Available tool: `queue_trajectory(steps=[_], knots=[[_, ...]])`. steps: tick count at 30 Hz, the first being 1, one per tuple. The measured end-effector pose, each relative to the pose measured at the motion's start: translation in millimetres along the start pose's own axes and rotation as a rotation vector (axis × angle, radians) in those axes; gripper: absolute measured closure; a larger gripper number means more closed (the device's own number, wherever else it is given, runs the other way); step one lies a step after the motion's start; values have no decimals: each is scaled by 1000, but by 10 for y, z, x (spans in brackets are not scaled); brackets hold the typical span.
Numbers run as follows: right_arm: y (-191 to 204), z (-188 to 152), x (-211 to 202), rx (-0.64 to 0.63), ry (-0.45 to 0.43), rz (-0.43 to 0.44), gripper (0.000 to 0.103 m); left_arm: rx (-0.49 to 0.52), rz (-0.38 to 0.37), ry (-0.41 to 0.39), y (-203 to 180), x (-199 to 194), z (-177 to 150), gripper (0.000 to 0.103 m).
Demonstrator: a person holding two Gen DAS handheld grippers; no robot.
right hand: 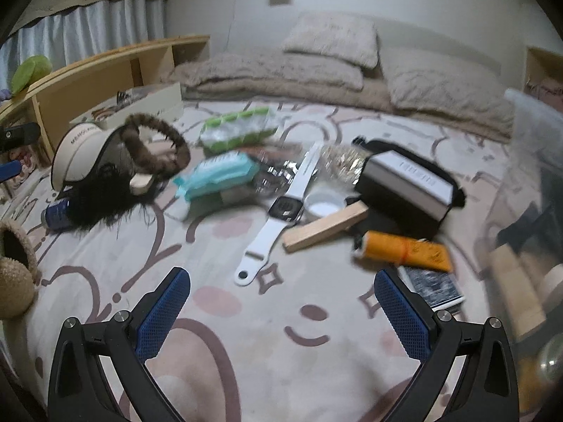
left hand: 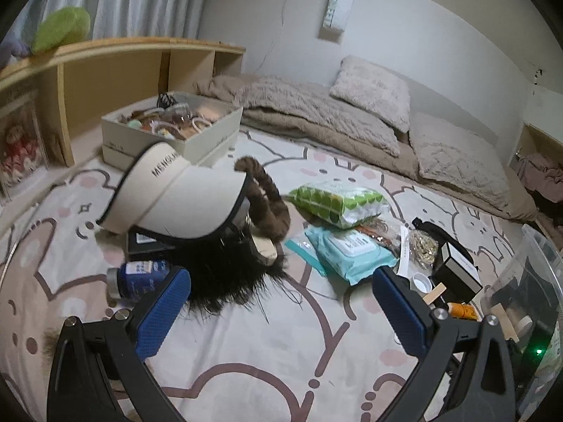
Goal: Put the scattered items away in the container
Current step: 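Move both tools toward the black feather clip and white smartwatch, then close the left gripper on the black feather clip while the right gripper grasps the white smartwatch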
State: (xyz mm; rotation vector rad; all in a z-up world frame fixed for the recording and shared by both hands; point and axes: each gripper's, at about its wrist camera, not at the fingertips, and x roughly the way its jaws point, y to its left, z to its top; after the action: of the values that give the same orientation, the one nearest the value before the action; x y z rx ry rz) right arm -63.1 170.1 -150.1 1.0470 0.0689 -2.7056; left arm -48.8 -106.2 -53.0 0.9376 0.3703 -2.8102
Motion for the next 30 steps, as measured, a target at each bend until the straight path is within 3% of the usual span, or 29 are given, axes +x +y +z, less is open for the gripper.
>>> queue_trajectory(steps=[13,18,23,26,30], knots=[[-86,-46,438,47,121,-11,0,108,58,124,-138,726,-134,0],[-174,-37,550,98,141,16,0,163,123,157,-112,990,-150,0],[-170,-10,654,133,148,20,17,247,217,151,-18,1173,-167,0],[-113,-5,708,125,155,32,17,336,276,138,55,1271,-199,5],[-16,22,785,104,165,45,17,320,251,181,223,1406,-233,12]])
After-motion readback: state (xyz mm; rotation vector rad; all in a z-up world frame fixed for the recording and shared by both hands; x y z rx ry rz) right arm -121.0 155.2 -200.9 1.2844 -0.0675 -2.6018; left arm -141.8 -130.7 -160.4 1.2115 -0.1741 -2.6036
